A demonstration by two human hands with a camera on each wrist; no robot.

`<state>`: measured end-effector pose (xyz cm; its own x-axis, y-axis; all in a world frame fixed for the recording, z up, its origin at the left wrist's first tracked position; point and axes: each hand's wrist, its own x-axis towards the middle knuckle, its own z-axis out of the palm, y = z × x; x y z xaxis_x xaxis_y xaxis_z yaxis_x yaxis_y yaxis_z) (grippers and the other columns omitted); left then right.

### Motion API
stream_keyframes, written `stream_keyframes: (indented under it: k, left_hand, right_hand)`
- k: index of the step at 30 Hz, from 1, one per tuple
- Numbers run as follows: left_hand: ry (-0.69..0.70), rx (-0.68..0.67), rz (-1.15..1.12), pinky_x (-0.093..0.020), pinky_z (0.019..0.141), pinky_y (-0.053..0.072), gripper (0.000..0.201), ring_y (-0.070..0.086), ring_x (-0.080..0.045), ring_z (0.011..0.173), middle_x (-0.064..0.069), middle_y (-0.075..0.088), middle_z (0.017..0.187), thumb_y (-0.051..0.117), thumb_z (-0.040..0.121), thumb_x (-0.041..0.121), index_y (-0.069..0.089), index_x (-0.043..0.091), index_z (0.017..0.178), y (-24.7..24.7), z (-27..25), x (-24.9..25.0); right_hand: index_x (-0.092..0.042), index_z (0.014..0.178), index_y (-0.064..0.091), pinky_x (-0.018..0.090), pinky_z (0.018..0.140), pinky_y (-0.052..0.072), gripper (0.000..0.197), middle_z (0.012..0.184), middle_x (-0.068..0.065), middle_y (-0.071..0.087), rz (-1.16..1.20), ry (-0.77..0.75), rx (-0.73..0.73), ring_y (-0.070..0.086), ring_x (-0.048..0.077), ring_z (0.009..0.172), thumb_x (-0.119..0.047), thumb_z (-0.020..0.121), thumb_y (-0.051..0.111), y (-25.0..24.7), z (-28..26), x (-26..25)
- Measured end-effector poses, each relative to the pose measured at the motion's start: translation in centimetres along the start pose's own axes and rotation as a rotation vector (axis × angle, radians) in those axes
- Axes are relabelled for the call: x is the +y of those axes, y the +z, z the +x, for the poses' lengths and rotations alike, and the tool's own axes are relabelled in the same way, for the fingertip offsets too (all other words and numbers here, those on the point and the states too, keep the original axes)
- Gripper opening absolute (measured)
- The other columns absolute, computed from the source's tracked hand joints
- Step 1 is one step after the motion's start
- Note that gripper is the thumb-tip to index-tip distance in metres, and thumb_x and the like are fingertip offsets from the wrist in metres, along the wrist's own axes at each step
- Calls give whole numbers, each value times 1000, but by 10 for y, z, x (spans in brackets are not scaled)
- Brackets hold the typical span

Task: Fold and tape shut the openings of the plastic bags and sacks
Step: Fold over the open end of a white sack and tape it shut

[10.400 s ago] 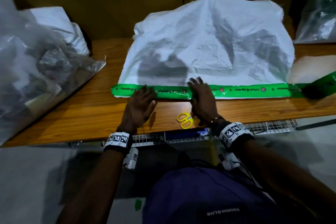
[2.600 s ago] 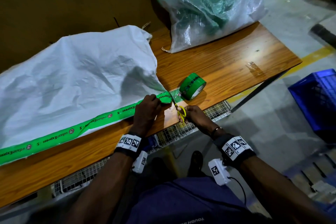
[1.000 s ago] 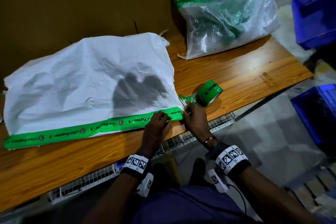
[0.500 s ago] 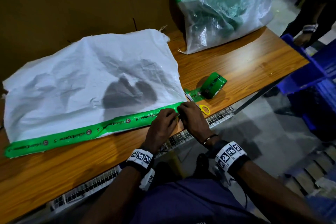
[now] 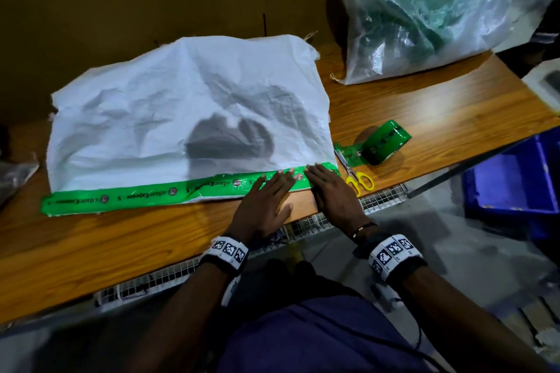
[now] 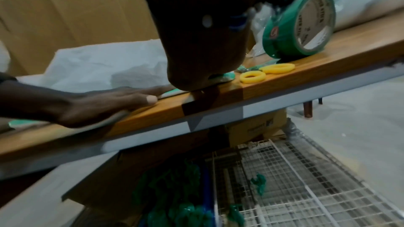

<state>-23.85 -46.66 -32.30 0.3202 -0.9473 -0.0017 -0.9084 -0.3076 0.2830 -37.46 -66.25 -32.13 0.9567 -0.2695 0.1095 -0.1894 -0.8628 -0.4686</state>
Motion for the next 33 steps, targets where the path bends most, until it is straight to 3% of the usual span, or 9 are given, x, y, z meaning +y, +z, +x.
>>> stream_keyframes:
  k: [5,8,10,12,15,18,26,30,33]
  left_hand:
    - [-108,-1,43,-48,126,22,70,21,-14,158,6,20,173,39,104,52,24,25,166,-27,-59,-63]
    - [-128,9,104,-40,127,18,67,21,-10,158,7,20,173,42,106,48,23,25,166,-46,-107,-92]
    - [-178,-44,90,-41,128,16,69,19,-11,158,7,18,173,40,106,50,21,25,167,-49,-107,-90]
    - [-237,-92,57,-43,129,14,71,17,-12,159,7,18,173,38,104,54,20,25,167,-45,-97,-84]
    - [-247,-109,53,-47,129,12,74,13,-14,160,6,14,174,34,103,58,17,24,167,-38,-94,-83]
    - [-198,-101,35,-44,129,9,73,14,-14,160,6,13,174,39,106,55,13,26,168,-42,-99,-95]
    - [-12,-105,7,-47,123,30,69,34,-21,153,1,26,171,35,107,55,9,32,168,-75,-147,-186]
    - [15,-74,-1,-39,122,29,67,37,-25,149,-1,33,168,40,108,51,14,33,167,-85,-189,-233]
    - [-59,-50,-18,-43,114,41,64,46,-32,141,-5,41,164,39,107,53,22,35,166,-100,-218,-264]
  right_hand:
    - [-12,148,59,41,116,42,46,154,5,56,25,-22,12,45,25,147,-26,107,43,-8,-1,4]
    - [-10,145,62,41,117,41,48,150,8,60,33,-59,34,49,27,145,-27,105,41,-2,-2,7]
    - [-8,142,64,44,116,42,53,146,12,63,33,-31,55,52,31,142,-29,99,40,0,2,4]
    - [-8,140,65,43,114,43,50,144,14,64,64,0,75,54,31,141,-24,96,47,2,12,-16]
    - [-7,143,62,40,113,44,48,148,11,61,160,-154,17,51,27,143,-15,96,61,20,36,-71]
    - [-8,142,62,45,112,48,44,147,13,62,224,-163,-63,52,30,143,-24,102,53,46,55,-112]
    - [-18,139,68,42,115,46,41,144,-1,65,253,-74,26,51,17,143,-24,101,53,66,53,-114]
    - [-23,143,65,40,116,45,43,148,-5,61,192,-72,11,46,13,147,-31,104,48,69,52,-115]
    - [-23,144,64,38,116,44,44,149,-7,60,152,-59,6,46,11,147,-30,104,48,68,51,-119]
